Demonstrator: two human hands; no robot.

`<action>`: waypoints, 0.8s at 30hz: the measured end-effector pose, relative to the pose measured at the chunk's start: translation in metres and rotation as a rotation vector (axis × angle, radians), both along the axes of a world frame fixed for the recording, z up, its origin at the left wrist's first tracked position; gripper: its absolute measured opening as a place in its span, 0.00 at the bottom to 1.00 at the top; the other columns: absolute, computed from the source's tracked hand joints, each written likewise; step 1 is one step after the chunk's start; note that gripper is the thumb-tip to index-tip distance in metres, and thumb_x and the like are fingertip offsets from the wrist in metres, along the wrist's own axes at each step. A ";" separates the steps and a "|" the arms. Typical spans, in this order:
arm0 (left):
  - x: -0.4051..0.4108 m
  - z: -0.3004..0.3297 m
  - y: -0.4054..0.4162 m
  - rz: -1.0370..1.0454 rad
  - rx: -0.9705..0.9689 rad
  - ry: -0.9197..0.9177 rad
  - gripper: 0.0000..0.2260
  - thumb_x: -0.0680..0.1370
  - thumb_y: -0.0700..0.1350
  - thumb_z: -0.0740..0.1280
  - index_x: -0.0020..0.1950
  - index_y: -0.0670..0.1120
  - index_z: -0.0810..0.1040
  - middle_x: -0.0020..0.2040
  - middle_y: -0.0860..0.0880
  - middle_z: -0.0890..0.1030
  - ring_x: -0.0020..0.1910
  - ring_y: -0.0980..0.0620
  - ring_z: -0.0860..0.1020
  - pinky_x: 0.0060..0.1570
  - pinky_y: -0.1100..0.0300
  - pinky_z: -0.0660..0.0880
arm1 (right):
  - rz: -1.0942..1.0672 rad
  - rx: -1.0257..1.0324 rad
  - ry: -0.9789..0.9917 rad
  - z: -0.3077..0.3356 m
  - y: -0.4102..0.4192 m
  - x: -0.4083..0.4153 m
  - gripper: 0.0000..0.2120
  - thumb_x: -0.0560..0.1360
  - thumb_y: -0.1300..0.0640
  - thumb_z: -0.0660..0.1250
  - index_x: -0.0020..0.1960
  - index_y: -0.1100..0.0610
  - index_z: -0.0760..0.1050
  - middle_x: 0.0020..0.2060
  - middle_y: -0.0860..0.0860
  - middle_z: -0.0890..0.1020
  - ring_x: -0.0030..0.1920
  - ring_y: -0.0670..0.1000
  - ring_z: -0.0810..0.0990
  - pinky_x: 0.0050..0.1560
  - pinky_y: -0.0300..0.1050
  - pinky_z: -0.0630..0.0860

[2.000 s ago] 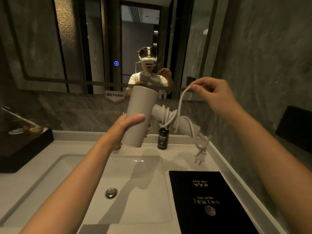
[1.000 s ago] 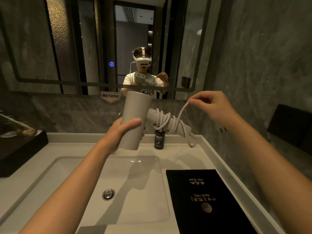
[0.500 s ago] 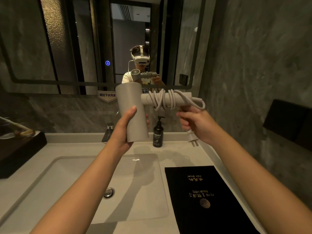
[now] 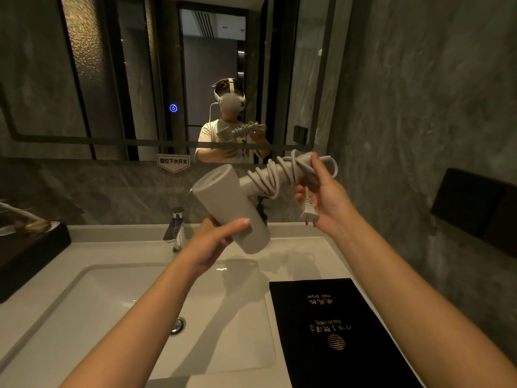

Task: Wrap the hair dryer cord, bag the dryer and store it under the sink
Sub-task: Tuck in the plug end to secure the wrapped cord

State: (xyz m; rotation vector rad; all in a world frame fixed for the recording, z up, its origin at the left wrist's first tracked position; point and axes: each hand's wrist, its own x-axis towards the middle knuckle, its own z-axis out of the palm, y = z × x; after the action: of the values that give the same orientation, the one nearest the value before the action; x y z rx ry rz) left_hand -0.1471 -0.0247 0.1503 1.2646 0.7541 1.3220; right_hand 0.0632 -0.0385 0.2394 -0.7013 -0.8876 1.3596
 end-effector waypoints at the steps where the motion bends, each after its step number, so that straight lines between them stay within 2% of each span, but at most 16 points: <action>1: 0.003 -0.004 0.000 -0.013 0.005 0.017 0.39 0.56 0.49 0.81 0.64 0.45 0.73 0.53 0.49 0.85 0.53 0.53 0.82 0.47 0.62 0.79 | -0.028 0.033 -0.022 0.000 0.001 -0.002 0.16 0.73 0.45 0.68 0.53 0.56 0.79 0.32 0.50 0.80 0.28 0.45 0.76 0.27 0.36 0.75; 4: 0.003 -0.012 -0.001 -0.066 -0.021 0.067 0.43 0.52 0.50 0.84 0.64 0.42 0.73 0.53 0.48 0.85 0.56 0.50 0.82 0.53 0.58 0.78 | -0.104 0.125 -0.084 -0.001 0.005 -0.004 0.14 0.75 0.46 0.66 0.51 0.56 0.78 0.29 0.49 0.78 0.25 0.45 0.74 0.25 0.37 0.73; 6: -0.014 -0.012 -0.003 -0.221 -0.048 0.106 0.40 0.51 0.49 0.85 0.60 0.42 0.77 0.54 0.45 0.85 0.58 0.46 0.81 0.58 0.54 0.77 | -0.125 0.146 -0.126 -0.001 0.006 -0.002 0.12 0.75 0.46 0.66 0.48 0.55 0.77 0.28 0.49 0.76 0.24 0.45 0.72 0.23 0.37 0.71; 8: -0.040 -0.006 -0.006 -0.406 -0.066 0.187 0.39 0.55 0.49 0.83 0.64 0.41 0.75 0.59 0.42 0.82 0.64 0.41 0.76 0.62 0.51 0.75 | -0.102 0.168 -0.183 -0.002 0.006 0.003 0.11 0.75 0.47 0.65 0.44 0.55 0.77 0.27 0.49 0.74 0.23 0.45 0.71 0.22 0.38 0.69; 9: -0.052 0.001 -0.008 -0.445 -0.057 0.208 0.42 0.58 0.55 0.81 0.68 0.43 0.73 0.63 0.41 0.80 0.67 0.39 0.73 0.64 0.50 0.73 | -0.079 0.187 -0.228 -0.003 0.006 0.005 0.11 0.76 0.47 0.65 0.43 0.55 0.77 0.27 0.50 0.73 0.23 0.45 0.70 0.22 0.38 0.68; 11: -0.061 0.021 -0.010 -0.407 -0.039 0.210 0.46 0.60 0.71 0.71 0.72 0.48 0.69 0.69 0.44 0.76 0.69 0.43 0.72 0.65 0.51 0.72 | -0.005 0.215 -0.329 -0.006 0.004 0.007 0.12 0.76 0.48 0.64 0.39 0.54 0.78 0.25 0.50 0.72 0.22 0.45 0.68 0.21 0.37 0.66; 12: -0.057 0.032 -0.011 -0.344 -0.034 0.230 0.47 0.60 0.75 0.65 0.72 0.49 0.69 0.68 0.46 0.76 0.67 0.46 0.74 0.65 0.51 0.71 | 0.040 0.217 -0.378 -0.007 0.003 0.006 0.13 0.76 0.48 0.64 0.37 0.52 0.79 0.24 0.49 0.71 0.22 0.46 0.68 0.21 0.37 0.66; 14: -0.031 0.056 -0.016 -0.260 -0.013 0.338 0.42 0.66 0.75 0.55 0.71 0.49 0.69 0.64 0.47 0.79 0.63 0.49 0.78 0.66 0.51 0.70 | 0.120 0.218 -0.463 -0.012 0.003 0.002 0.15 0.76 0.47 0.64 0.33 0.50 0.80 0.24 0.50 0.70 0.22 0.46 0.67 0.21 0.37 0.66; 16: 0.002 0.074 -0.024 -0.275 0.001 0.474 0.35 0.70 0.71 0.51 0.66 0.50 0.73 0.59 0.46 0.83 0.59 0.48 0.80 0.60 0.55 0.75 | 0.175 0.229 -0.485 -0.015 0.002 -0.003 0.14 0.76 0.47 0.63 0.37 0.52 0.81 0.24 0.50 0.70 0.22 0.46 0.66 0.20 0.37 0.65; 18: 0.028 0.080 -0.029 -0.328 -0.034 0.501 0.28 0.71 0.67 0.56 0.60 0.50 0.77 0.52 0.47 0.85 0.52 0.48 0.83 0.50 0.59 0.79 | 0.176 0.218 -0.508 -0.014 0.000 -0.003 0.17 0.76 0.46 0.63 0.47 0.59 0.81 0.22 0.50 0.70 0.21 0.46 0.66 0.21 0.36 0.65; 19: 0.036 0.079 -0.029 -0.336 -0.067 0.463 0.27 0.71 0.65 0.59 0.59 0.48 0.78 0.50 0.46 0.86 0.49 0.48 0.84 0.47 0.58 0.80 | 0.155 0.206 -0.530 -0.012 -0.001 -0.001 0.18 0.76 0.45 0.63 0.47 0.60 0.80 0.22 0.49 0.70 0.21 0.46 0.66 0.22 0.37 0.65; 22: 0.052 0.076 -0.026 -0.349 -0.125 0.311 0.26 0.70 0.61 0.65 0.56 0.41 0.80 0.44 0.42 0.85 0.42 0.46 0.84 0.43 0.55 0.82 | 0.096 0.192 -0.580 -0.007 -0.004 0.001 0.18 0.75 0.44 0.64 0.30 0.50 0.79 0.21 0.48 0.70 0.21 0.46 0.66 0.22 0.36 0.65; 24: 0.059 0.072 -0.024 -0.341 -0.140 0.237 0.22 0.71 0.58 0.66 0.52 0.41 0.81 0.40 0.43 0.84 0.36 0.48 0.83 0.40 0.56 0.82 | 0.054 0.156 -0.603 -0.006 -0.003 0.001 0.17 0.74 0.44 0.66 0.30 0.51 0.78 0.21 0.48 0.71 0.21 0.45 0.67 0.21 0.35 0.66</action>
State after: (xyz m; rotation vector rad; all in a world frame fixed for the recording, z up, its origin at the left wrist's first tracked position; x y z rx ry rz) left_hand -0.0885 -0.0485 0.2223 1.3801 0.7409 0.8412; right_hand 0.0641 -0.0418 0.2335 -0.9917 -1.4804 1.1197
